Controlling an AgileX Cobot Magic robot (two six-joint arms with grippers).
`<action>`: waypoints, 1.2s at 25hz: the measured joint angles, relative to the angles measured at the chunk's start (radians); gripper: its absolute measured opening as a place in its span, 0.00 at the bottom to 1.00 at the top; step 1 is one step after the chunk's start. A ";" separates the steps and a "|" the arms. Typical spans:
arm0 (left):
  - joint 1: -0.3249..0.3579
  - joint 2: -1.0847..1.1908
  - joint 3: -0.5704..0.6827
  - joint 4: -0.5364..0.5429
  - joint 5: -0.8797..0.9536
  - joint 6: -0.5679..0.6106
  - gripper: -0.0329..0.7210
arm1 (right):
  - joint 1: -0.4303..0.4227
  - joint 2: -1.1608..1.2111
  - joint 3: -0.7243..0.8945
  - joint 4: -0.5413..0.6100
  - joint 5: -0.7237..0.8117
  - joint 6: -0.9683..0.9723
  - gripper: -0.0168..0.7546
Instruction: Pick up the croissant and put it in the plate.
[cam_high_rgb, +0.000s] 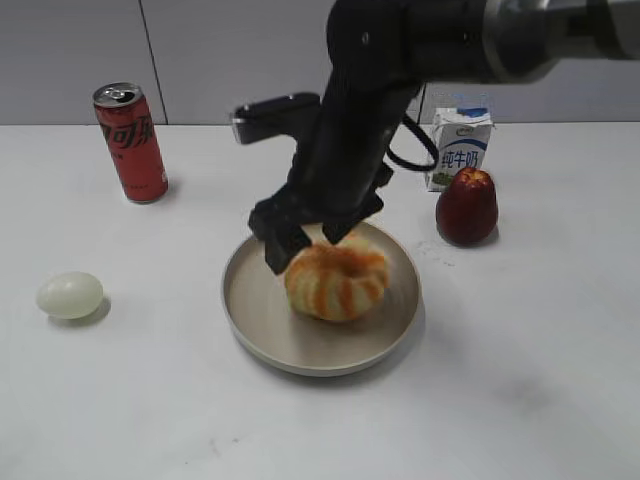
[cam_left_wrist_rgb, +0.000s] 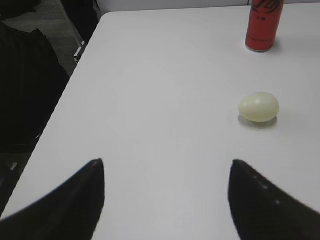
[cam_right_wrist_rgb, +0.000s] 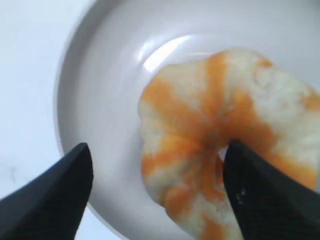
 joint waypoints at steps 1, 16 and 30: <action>0.000 0.000 0.000 0.000 0.000 0.000 0.82 | -0.004 0.000 -0.040 -0.001 0.043 0.001 0.80; 0.000 0.000 0.000 0.000 0.000 0.000 0.82 | -0.405 -0.017 -0.348 -0.104 0.282 0.035 0.79; 0.000 0.000 0.000 0.000 0.000 0.000 0.82 | -0.562 -0.658 0.326 -0.169 0.275 0.038 0.79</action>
